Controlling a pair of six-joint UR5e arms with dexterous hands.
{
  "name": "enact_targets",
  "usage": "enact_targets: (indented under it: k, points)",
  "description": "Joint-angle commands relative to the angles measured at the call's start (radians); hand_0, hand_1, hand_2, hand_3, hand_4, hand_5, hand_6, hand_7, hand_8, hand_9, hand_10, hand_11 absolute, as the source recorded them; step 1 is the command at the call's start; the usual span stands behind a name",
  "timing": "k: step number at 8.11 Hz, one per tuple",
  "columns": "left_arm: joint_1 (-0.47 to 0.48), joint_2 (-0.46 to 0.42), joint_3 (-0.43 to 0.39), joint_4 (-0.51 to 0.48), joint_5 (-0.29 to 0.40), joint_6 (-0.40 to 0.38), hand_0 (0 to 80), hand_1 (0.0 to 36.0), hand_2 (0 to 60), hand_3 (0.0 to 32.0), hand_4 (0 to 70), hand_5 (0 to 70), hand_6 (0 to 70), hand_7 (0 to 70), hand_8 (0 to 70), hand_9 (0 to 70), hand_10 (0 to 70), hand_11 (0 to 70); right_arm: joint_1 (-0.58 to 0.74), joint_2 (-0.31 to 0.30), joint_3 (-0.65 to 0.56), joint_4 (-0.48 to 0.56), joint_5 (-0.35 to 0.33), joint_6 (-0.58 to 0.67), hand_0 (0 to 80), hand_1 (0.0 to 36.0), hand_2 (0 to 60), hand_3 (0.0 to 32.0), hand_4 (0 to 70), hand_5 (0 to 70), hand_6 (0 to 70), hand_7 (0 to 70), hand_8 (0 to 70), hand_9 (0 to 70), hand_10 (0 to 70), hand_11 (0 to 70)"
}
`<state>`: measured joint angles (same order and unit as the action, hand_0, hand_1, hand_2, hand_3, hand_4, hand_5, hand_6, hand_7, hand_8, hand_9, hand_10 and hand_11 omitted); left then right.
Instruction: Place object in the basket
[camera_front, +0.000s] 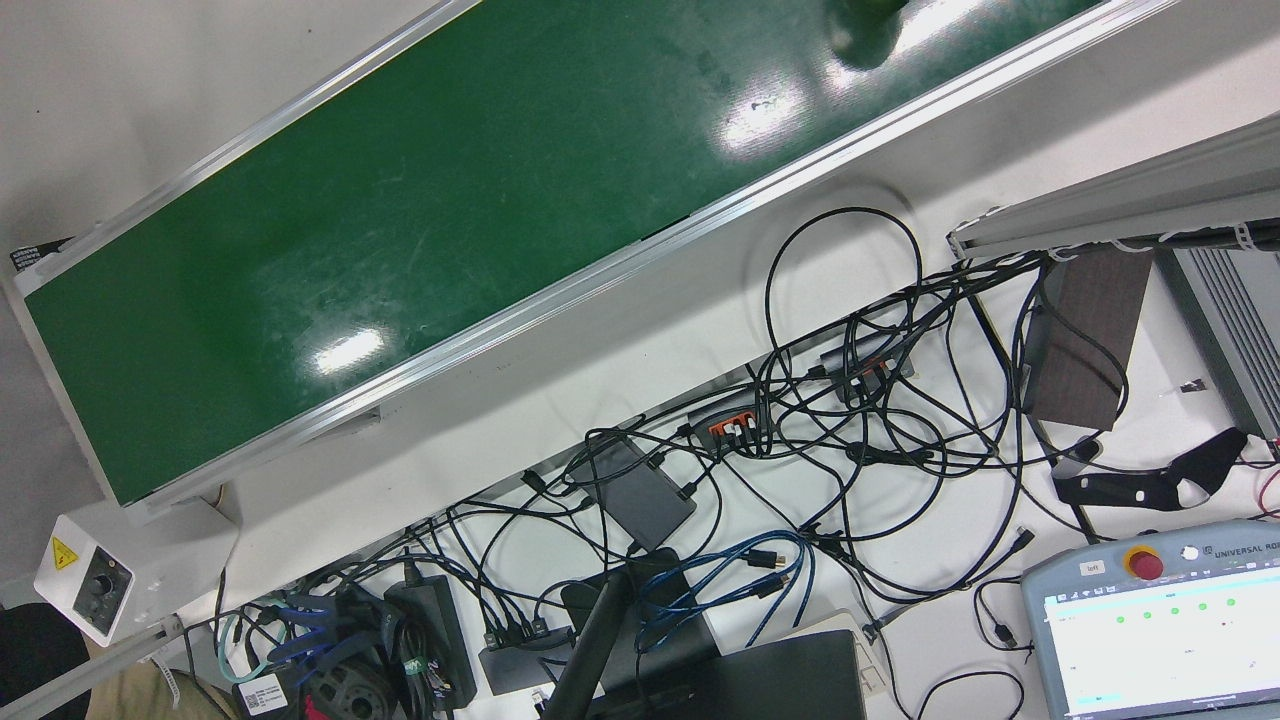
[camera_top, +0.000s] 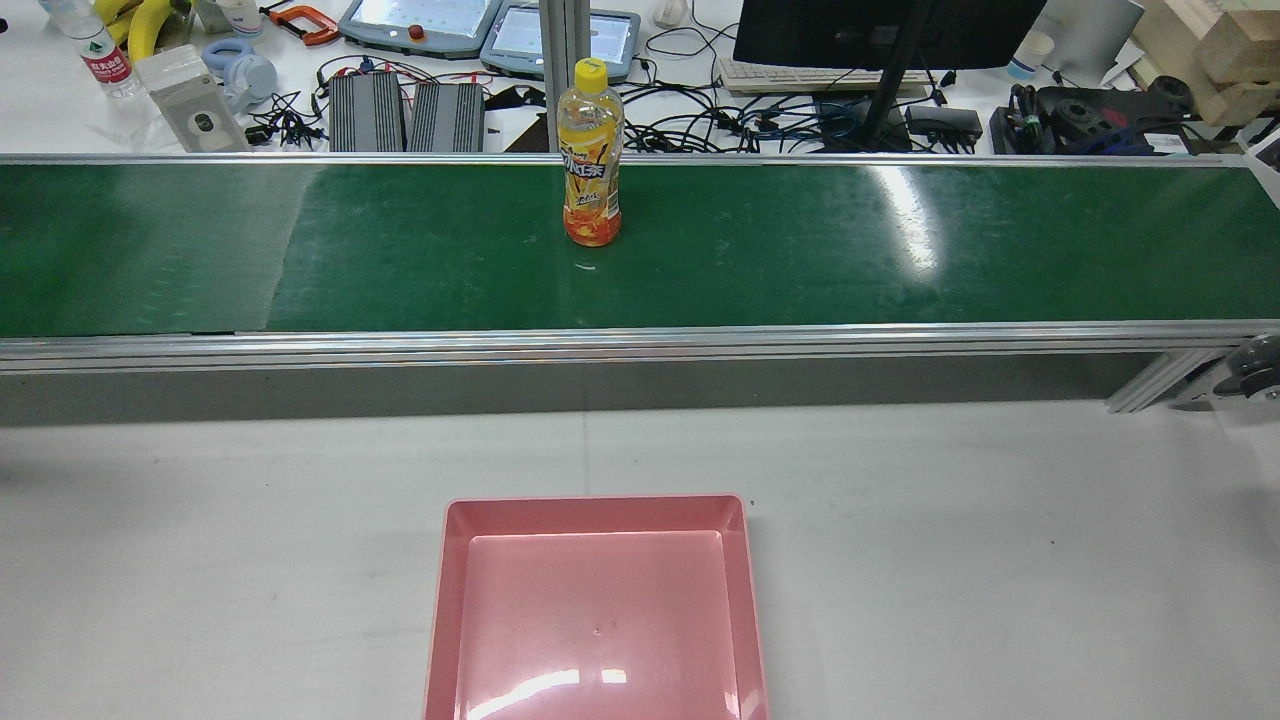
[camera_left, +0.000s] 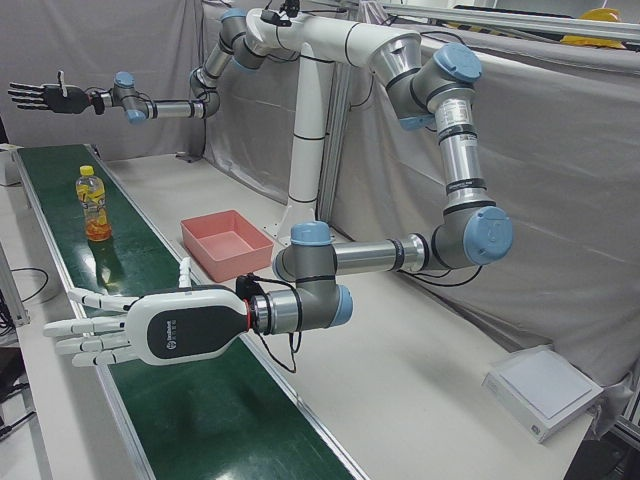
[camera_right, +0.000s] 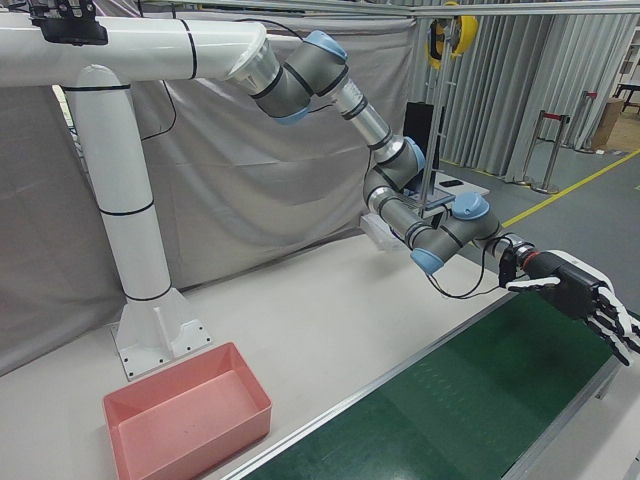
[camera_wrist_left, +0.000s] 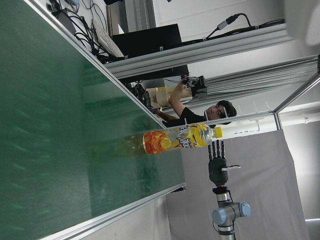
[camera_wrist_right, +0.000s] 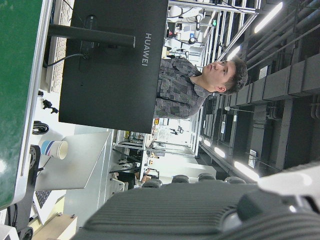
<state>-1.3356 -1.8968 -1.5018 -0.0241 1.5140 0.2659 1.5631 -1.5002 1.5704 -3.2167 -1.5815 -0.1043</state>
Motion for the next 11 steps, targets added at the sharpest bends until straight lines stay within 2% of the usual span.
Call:
enact_targets:
  k: [1, 6, 8, 9, 10, 11]
  points:
    - [0.001, -0.018, 0.011, 0.003, 0.0, 0.001, 60.7, 1.6, 0.0, 6.4, 24.7, 13.9, 5.3, 1.7, 5.9, 7.0, 7.2, 11.8, 0.0, 0.0, 0.0, 0.0, 0.0, 0.0, 0.0, 0.0, 0.0, 0.0, 0.0, 0.0, 0.0, 0.0, 0.0, 0.0, 0.0, 0.0]
    - [0.001, -0.005, 0.012, 0.001, -0.002, 0.003, 59.9, 1.4, 0.0, 6.4, 24.1, 13.8, 5.0, 1.5, 5.3, 6.4, 7.1, 11.6, 0.0, 0.0, -0.001, 0.0, 0.0, 0.0, 0.0, 0.0, 0.0, 0.0, 0.0, 0.0, 0.0, 0.0, 0.0, 0.0, 0.0, 0.0]
    - [-0.004, 0.004, -0.014, -0.019, -0.003, 0.0, 60.2, 0.4, 0.0, 7.8, 23.9, 13.1, 4.8, 1.5, 5.3, 6.3, 7.0, 11.4, 0.0, 0.0, -0.001, 0.0, 0.0, 0.0, 0.0, 0.0, 0.0, 0.0, 0.0, 0.0, 0.0, 0.0, 0.0, 0.0, 0.0, 0.0]
    - [0.001, 0.046, -0.017, -0.034, -0.006, 0.001, 60.7, 0.4, 0.0, 7.8, 24.0, 13.3, 4.9, 1.3, 5.1, 6.2, 7.4, 11.9, 0.0, 0.0, 0.0, 0.0, 0.0, 0.0, 0.0, 0.0, 0.0, 0.0, 0.0, 0.0, 0.0, 0.0, 0.0, 0.0, 0.0, 0.0]
    - [0.001, 0.062, -0.017, -0.054, -0.008, 0.001, 60.4, 0.3, 0.0, 9.2, 23.6, 13.2, 4.8, 1.3, 5.1, 6.4, 7.4, 12.1, 0.0, 0.0, 0.0, 0.0, 0.0, 0.0, 0.0, 0.0, 0.0, 0.0, 0.0, 0.0, 0.0, 0.0, 0.0, 0.0, 0.0, 0.0]
    - [0.004, 0.071, -0.017, -0.074, -0.008, 0.003, 59.8, 0.0, 0.0, 8.2, 24.0, 13.0, 4.6, 1.2, 5.2, 6.5, 7.1, 11.5, 0.0, 0.0, 0.0, 0.0, 0.0, 0.0, 0.0, 0.0, 0.0, 0.0, 0.0, 0.0, 0.0, 0.0, 0.0, 0.0, 0.0, 0.0]
